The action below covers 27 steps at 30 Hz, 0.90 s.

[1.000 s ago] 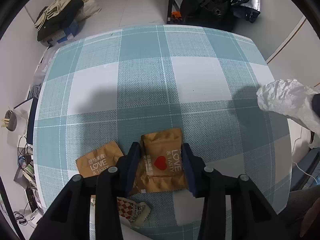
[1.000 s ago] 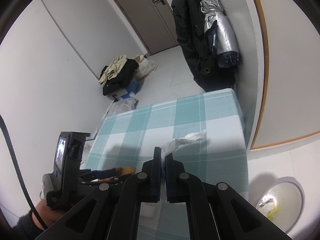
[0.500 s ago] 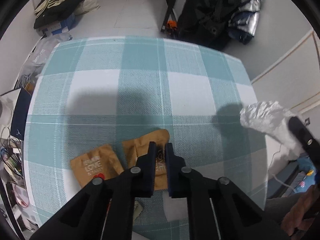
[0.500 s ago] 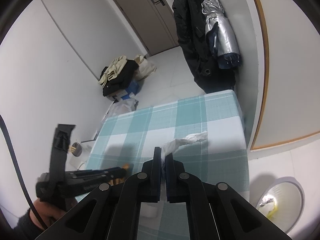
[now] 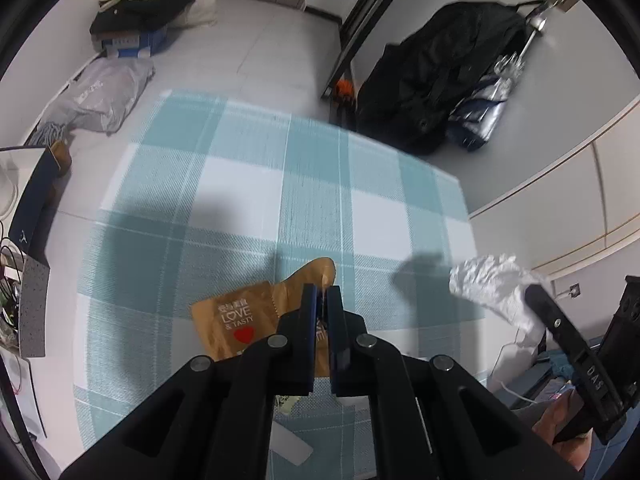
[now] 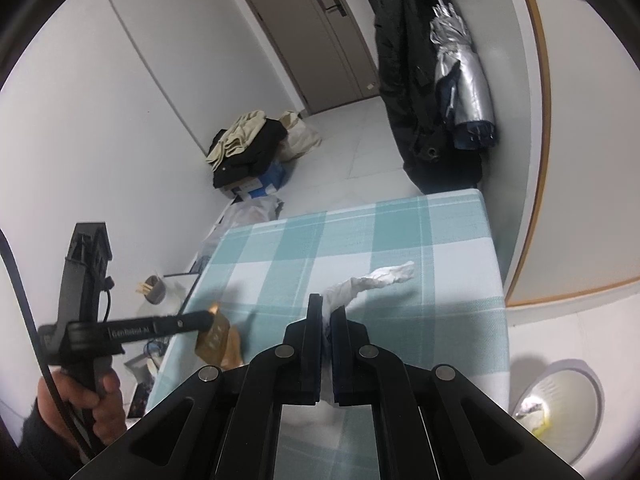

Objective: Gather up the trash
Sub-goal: 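Carry the brown packet and white bag toward the white bin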

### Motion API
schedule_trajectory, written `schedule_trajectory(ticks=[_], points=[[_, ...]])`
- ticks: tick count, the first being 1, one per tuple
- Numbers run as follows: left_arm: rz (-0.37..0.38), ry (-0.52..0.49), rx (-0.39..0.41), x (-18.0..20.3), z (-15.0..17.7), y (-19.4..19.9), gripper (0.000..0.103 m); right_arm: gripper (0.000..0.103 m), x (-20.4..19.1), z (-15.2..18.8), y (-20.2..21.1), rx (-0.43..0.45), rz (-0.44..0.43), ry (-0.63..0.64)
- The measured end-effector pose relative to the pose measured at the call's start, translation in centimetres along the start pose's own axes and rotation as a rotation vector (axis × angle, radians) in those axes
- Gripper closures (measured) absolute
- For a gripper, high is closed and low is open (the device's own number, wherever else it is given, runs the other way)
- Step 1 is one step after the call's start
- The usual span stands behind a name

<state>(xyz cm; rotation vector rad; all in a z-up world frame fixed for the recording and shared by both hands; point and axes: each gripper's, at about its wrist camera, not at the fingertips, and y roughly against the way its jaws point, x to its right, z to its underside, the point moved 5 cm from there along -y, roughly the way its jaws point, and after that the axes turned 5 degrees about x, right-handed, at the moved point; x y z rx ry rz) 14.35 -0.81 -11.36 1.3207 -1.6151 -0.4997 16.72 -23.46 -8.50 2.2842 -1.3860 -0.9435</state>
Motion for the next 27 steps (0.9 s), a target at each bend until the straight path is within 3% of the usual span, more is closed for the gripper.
schedule_trajectory(ticks=[11,22,27], points=[[0.135,-0.093,0.094,6.4,-0.3,4.6,0.102,0.100,-2.0,-1.8,8.6,0.108,0.057,0.079],[0.292,-0.217,0.053,17.6,2.0,4.8,0.102,0.100,2.4,-3.1,19.2,0.228,0.194,0.079],[0.351,-0.282,-0.015,23.1,3.8,2.5,0.102,0.100,6.2,-2.7,22.2,0.246,0.280,0.071]])
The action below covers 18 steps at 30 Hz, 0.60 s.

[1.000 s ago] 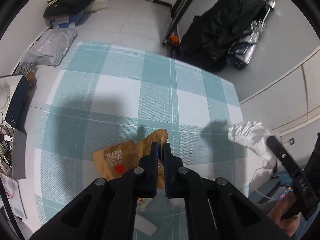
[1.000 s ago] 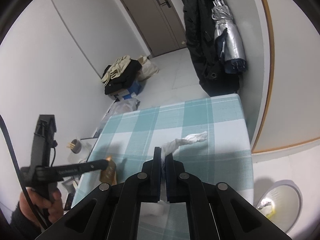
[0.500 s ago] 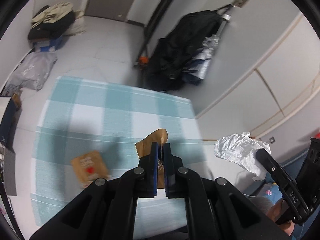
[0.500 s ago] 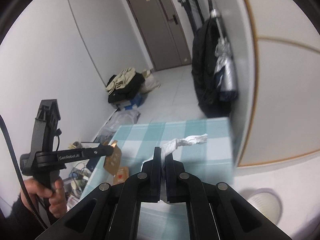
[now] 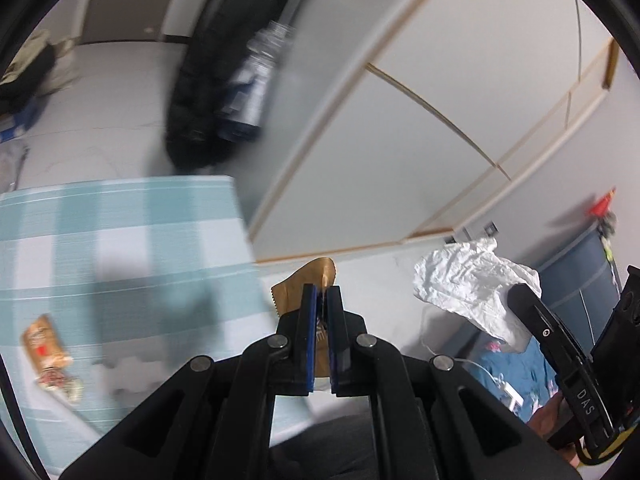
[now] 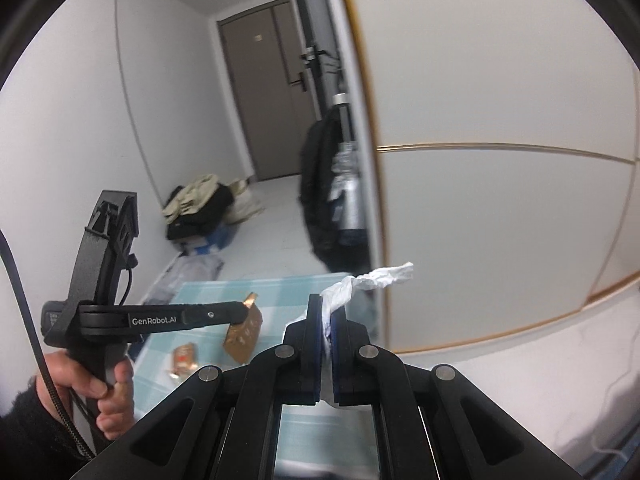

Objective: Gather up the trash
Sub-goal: 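Carry the brown packet and white bag toward the white bin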

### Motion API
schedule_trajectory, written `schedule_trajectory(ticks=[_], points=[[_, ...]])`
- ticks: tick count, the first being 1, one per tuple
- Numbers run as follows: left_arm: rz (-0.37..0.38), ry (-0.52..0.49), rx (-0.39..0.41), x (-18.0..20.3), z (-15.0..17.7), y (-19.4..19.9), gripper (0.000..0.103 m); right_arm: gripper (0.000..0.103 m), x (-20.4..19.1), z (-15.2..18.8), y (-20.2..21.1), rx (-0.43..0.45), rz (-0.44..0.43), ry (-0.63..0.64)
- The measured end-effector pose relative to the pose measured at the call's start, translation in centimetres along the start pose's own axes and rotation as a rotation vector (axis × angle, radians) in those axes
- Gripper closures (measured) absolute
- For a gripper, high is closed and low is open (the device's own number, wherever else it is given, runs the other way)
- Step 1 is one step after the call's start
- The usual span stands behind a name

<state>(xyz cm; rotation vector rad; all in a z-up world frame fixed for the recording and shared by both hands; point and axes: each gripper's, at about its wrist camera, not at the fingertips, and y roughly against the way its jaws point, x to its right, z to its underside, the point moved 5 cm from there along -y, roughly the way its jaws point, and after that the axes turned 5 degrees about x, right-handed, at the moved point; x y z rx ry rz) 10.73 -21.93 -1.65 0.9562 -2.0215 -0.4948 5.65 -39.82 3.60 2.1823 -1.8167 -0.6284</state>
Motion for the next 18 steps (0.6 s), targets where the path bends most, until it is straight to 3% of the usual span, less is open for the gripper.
schedule_trajectory(ticks=[10,18], points=[[0.058,-0.080,-0.167,5.4,1.8,-8.4,0.102,0.100,10.0,3.8,-1.8,-0.079,0.078,-0.143],[0.055,-0.096,-0.331,5.2,3.9,-16.4,0.102,0.100,16.8,10.1,-6.9,-0.224,0.124,-0.250]])
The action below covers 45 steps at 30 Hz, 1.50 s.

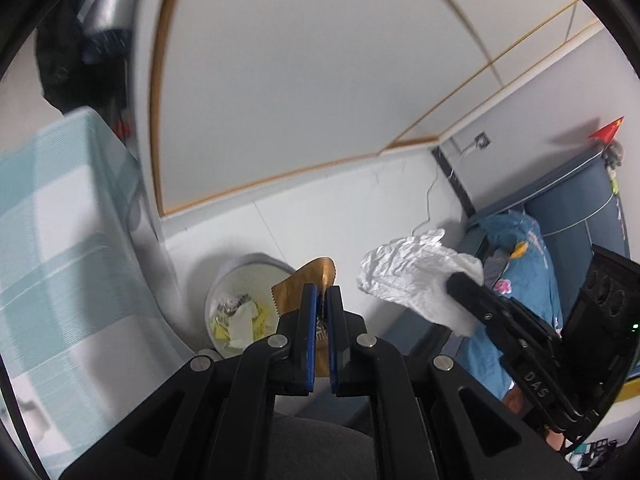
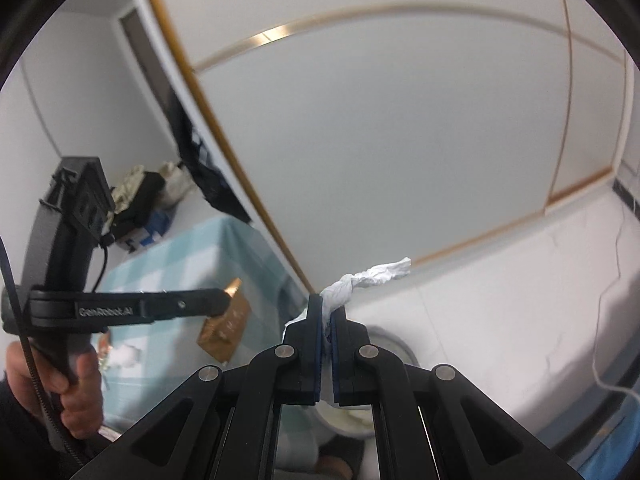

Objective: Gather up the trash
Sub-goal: 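Carry the brown packet and white bag toward the white bin, then open the right tool over the bin while the left tool opens to drop the brown packet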

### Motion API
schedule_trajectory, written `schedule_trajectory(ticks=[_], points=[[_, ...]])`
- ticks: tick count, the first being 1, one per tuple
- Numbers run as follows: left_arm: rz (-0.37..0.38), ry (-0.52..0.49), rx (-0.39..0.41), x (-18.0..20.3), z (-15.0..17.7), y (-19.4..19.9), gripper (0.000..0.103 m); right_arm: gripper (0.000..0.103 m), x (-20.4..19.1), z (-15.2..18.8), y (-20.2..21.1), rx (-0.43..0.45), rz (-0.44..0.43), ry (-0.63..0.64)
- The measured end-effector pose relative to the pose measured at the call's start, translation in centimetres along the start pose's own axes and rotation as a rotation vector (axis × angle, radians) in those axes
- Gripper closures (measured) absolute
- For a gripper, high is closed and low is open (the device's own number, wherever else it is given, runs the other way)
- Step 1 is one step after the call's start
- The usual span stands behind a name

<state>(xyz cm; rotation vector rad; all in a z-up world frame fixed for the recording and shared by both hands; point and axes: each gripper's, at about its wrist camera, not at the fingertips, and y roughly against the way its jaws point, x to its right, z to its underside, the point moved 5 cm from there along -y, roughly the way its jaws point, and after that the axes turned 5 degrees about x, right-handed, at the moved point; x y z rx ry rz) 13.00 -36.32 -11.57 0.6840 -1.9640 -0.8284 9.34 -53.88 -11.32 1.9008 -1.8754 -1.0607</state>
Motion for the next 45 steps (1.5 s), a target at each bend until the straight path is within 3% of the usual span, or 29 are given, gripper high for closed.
schedule_trajectory(ticks=[12,22,24,26,28,34,45], points=[[-0.024,0.002,-0.195,0.0,1.4,-7.9,0.102,0.099,6.8,7.5,-8.6,-0.228,-0.034,-0.158],[-0.058,0.043,-0.278,-1.4,2.1,-10.8,0.102,0.095,7.1,11.6,-12.8,-0.356,-0.093,-0.184],[-0.063,0.043,-0.289,-1.5,2.2,-11.1,0.102,0.087,6.7,12.1,-12.9,-0.374,-0.096,-0.160],[-0.064,0.050,-0.298,-1.7,2.1,-11.4,0.102,0.067,6.3,12.4,-13.0,-0.376,-0.105,-0.146],[-0.062,0.059,-0.303,-1.8,2.1,-11.6,0.102,0.059,6.4,12.7,-12.5,-0.379,-0.101,-0.126],[-0.062,0.068,-0.325,-1.9,2.5,-12.7,0.102,0.053,6.1,12.5,-12.1,-0.355,-0.075,-0.126],[-0.071,0.051,-0.369,-1.9,3.4,-13.9,0.102,0.039,8.5,10.4,-8.3,-0.229,0.059,-0.163]])
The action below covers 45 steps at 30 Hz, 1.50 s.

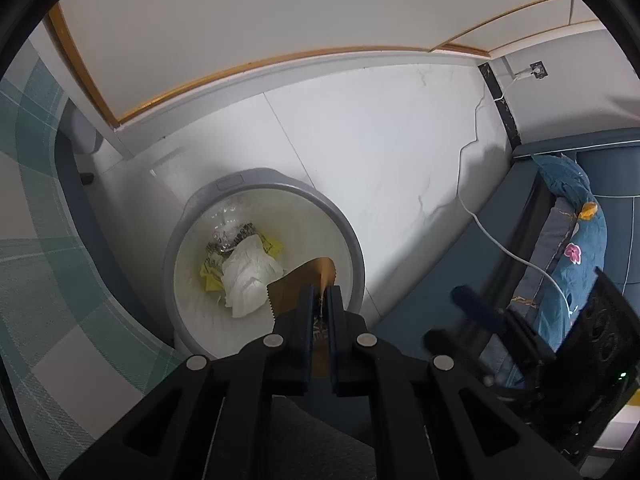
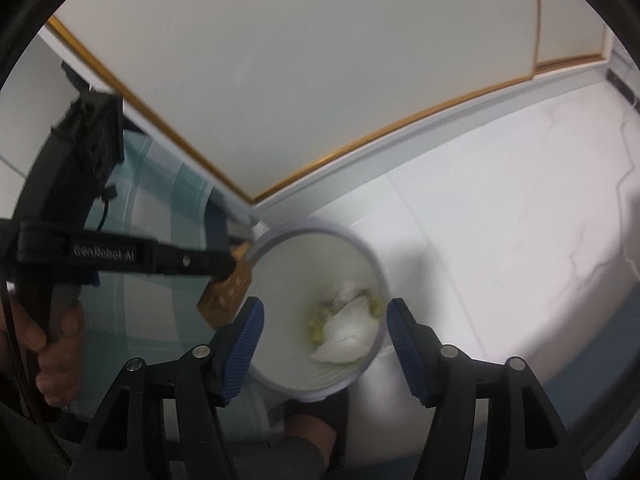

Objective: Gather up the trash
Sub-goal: 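Open the right tool over the bin while the left tool opens to drop the brown packet, then move both open tools back over the checked tablecloth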

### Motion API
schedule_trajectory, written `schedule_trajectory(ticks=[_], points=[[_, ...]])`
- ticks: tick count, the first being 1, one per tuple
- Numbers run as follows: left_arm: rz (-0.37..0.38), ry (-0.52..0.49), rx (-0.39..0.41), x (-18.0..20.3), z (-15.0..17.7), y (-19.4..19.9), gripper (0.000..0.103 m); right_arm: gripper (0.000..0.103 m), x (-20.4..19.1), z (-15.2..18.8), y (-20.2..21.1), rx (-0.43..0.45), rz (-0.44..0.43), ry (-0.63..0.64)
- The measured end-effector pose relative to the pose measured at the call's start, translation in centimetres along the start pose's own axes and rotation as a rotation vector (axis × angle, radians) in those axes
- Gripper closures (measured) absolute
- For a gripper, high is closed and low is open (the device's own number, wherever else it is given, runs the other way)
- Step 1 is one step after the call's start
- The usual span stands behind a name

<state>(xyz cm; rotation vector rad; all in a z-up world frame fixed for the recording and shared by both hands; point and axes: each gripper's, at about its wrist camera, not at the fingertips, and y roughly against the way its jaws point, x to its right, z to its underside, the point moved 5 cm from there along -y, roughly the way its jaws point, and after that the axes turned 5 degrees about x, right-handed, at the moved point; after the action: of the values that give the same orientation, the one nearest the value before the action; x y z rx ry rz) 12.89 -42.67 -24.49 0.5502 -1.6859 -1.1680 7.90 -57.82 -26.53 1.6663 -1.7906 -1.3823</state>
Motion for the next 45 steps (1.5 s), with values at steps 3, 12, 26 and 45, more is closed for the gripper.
schedule_trajectory(ticks=[3,12,26,45], points=[[-0.001,0.001,-0.023,-0.1,0.2,-0.5,0.102,0.039,0.6,-0.4,0.4,0.018,0.002,-0.011],[-0.058,0.009,-0.043,-0.8,0.7,-1.0,0.098,0.034,0.9,-1.0,1.0,0.061,0.011,-0.034],[-0.152,-0.024,0.119,-1.2,0.9,2.7,0.053,0.027,0.6,-1.5,2.0,0.095,0.002,-0.054],[-0.397,-0.090,0.644,-1.6,3.6,18.8,0.022,0.011,-8.0,-6.7,11.6,0.310,0.008,0.104]])
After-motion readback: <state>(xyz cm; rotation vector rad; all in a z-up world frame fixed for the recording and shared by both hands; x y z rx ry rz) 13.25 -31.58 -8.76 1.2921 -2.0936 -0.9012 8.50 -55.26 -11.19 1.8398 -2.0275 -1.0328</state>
